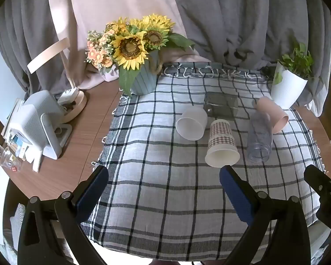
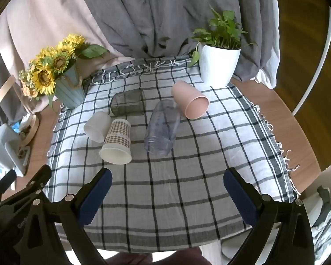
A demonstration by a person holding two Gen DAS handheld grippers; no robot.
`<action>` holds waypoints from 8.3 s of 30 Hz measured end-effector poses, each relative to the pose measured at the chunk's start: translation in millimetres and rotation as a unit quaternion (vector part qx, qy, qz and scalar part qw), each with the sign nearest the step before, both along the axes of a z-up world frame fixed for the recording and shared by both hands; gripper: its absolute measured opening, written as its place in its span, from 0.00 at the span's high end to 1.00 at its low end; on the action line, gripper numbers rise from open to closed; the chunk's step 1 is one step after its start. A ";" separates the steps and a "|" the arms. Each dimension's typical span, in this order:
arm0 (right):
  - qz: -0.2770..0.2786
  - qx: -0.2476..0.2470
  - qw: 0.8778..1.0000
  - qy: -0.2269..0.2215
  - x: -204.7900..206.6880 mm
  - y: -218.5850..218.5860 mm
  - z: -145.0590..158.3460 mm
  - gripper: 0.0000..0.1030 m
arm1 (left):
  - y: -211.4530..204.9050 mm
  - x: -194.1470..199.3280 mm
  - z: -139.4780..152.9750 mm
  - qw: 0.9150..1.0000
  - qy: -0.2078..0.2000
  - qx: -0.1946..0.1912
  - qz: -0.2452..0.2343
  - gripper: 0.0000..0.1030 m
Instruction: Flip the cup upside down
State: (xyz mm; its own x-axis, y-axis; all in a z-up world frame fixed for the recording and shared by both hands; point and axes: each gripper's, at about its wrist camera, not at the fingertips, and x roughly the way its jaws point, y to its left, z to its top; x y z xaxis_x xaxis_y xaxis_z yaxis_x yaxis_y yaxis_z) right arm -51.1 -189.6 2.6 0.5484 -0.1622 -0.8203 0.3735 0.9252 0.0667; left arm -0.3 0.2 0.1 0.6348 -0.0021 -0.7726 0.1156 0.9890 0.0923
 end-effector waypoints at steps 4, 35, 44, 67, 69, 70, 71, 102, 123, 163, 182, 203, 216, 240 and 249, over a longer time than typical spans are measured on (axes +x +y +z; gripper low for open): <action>0.000 0.004 1.000 0.002 0.0 0.0 -0.3 0.01 | -0.8 -3.1 -3.0 1.000 0.003 0.000 0.000 0.00; 0.000 0.005 1.000 0.004 0.3 -0.1 -1.5 0.01 | -0.2 -2.0 -7.7 1.000 0.012 -0.001 0.001 0.00; 0.000 0.006 1.000 0.005 0.9 0.1 -2.5 0.01 | 0.6 -2.5 -9.4 1.000 0.014 -0.001 0.000 0.00; 0.000 0.007 1.000 0.008 2.1 0.4 -3.8 0.01 | 2.8 -2.0 -12.8 1.000 0.018 0.001 0.000 0.00; 0.000 0.007 1.000 0.008 2.4 0.2 -3.8 0.01 | 2.9 -2.0 -12.8 1.000 0.018 0.000 0.000 0.00; 0.000 0.007 1.000 0.008 2.3 0.1 -3.8 0.01 | 2.8 -1.9 -12.8 1.000 0.018 0.001 0.000 0.00; -0.001 0.007 1.000 0.008 2.1 0.0 -3.7 0.01 | 3.3 -2.2 -13.3 1.000 0.018 0.001 0.000 0.00; 0.002 0.036 0.999 0.032 30.4 -9.8 -23.6 0.01 | -12.5 23.3 -27.7 0.998 0.045 0.032 -0.007 0.00; -0.003 0.096 0.992 0.077 112.9 -51.7 -71.8 0.02 | -43.5 79.0 -60.6 0.992 0.116 0.043 0.001 0.00; -0.023 0.141 0.979 0.143 188.6 -64.9 -139.4 0.30 | -51.3 94.9 -88.1 0.986 0.157 0.053 0.030 0.00; -0.001 0.131 0.982 0.133 120.5 -45.3 -86.6 0.30 | -23.4 52.3 -69.6 0.988 0.153 0.008 0.021 0.00; 0.059 0.128 0.971 0.191 73.1 21.9 -121.8 0.30 | 14.2 23.7 -104.2 0.979 0.200 0.033 0.030 0.00; 0.072 0.126 0.966 0.215 76.4 30.0 -139.1 0.30 | 11.0 24.0 -113.3 0.975 0.217 0.034 0.024 0.00; 0.009 0.144 0.981 0.133 33.9 -27.9 -66.2 0.18 | -53.2 18.6 -74.4 0.981 0.178 0.029 -0.074 0.00; -0.056 0.160 0.980 0.103 0.3 -73.1 -59.8 0.18 | -115.6 21.0 -72.9 0.970 0.199 0.009 -0.143 0.00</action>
State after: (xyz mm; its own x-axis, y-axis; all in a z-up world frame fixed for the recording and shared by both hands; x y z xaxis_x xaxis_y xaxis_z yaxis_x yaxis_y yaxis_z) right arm -50.8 -262.7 -57.2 0.3590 0.0729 -0.9305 0.5071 0.8218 0.2600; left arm 20.7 -115.4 -72.8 0.2626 -0.1191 -0.9575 0.4146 0.9100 0.0005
